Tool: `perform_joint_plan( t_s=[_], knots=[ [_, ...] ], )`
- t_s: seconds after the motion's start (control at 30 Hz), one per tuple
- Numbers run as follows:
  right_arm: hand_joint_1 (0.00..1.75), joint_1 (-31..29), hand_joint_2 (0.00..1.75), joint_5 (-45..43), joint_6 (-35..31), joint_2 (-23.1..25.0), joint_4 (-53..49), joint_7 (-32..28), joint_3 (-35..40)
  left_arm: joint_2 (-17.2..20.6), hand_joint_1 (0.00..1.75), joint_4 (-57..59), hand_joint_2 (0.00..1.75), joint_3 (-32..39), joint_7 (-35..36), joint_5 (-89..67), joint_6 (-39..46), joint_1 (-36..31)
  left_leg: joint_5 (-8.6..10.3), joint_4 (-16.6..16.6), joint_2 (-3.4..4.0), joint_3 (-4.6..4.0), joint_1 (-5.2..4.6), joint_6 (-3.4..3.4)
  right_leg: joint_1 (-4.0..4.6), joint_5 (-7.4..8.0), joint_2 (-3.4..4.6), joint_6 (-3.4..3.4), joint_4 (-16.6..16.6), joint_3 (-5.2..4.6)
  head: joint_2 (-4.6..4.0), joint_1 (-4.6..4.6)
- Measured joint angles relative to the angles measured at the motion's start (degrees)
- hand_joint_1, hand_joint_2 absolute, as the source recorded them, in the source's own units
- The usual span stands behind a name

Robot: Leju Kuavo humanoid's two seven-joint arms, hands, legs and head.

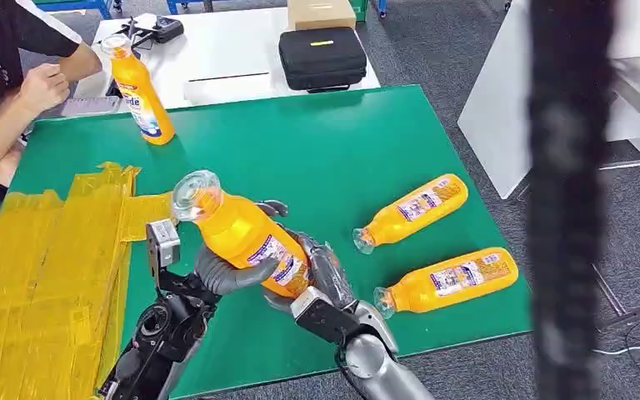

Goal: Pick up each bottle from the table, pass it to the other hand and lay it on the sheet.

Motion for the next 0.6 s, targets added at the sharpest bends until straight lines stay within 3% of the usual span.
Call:
perform_joint_plan(
  t_s=[0.2, 0.23, 0.27, 0.3, 0.6],
  knots=[
    [1.75, 0.02, 1.75, 0.55, -0.31, 0.11, 1.03, 0.00, 0.96, -0.02, 1.75, -0.59, 1.75, 1.36, -0.85, 1.44, 0.11, 2.11, 0.00, 0.00, 0.00, -0.02, 0.00, 0.00, 0.00, 0.00, 0.00, 0.00, 0.00, -0.02, 0.00, -0.02],
    [1.45, 0.02, 1.75, 0.59, -0.44, 0.15, 1.16, 0.00, 1.00, -0.09, 1.75, -0.63, 1.75, 1.62, -0.90, 1.77, 0.09, 2.37, 0.00, 0.00, 0.00, -0.02, 0.00, 0.00, 0.00, 0.00, 0.00, 0.00, 0.00, -0.02, 0.00, 0.00],
    [1.45, 0.06, 1.75, 0.70, -0.81, 0.26, 1.22, 0.02, 1.00, -0.09, 1.75, -0.66, 1.75, 1.73, -0.92, 2.38, 0.09, 2.59, 0.00, 0.00, 0.00, -0.02, 0.00, 0.00, 0.00, 0.00, 0.00, 0.00, 0.00, -0.02, 0.00, 0.00],
    [0.00, 0.10, 1.75, 0.74, -1.03, 0.28, 1.20, 0.11, 0.98, -0.07, 1.75, -0.66, 1.75, 1.81, -0.92, 3.05, 0.09, 2.75, 0.01, 0.00, -0.01, -0.02, 0.00, 0.01, -0.01, 0.00, 0.00, 0.00, 0.00, -0.02, 0.00, 0.00],
    [0.00, 1.53, 1.75, 1.11, -2.32, 0.33, -0.61, 0.55, -0.29, 0.18, 1.75, -0.66, 1.75, 4.22, -0.94, 5.35, 4.46, 2.61, 0.01, 0.00, -0.02, -0.02, 0.00, 0.01, 0.00, 0.00, 0.00, 0.00, 0.00, -0.02, 0.00, 0.02]
  ],
)
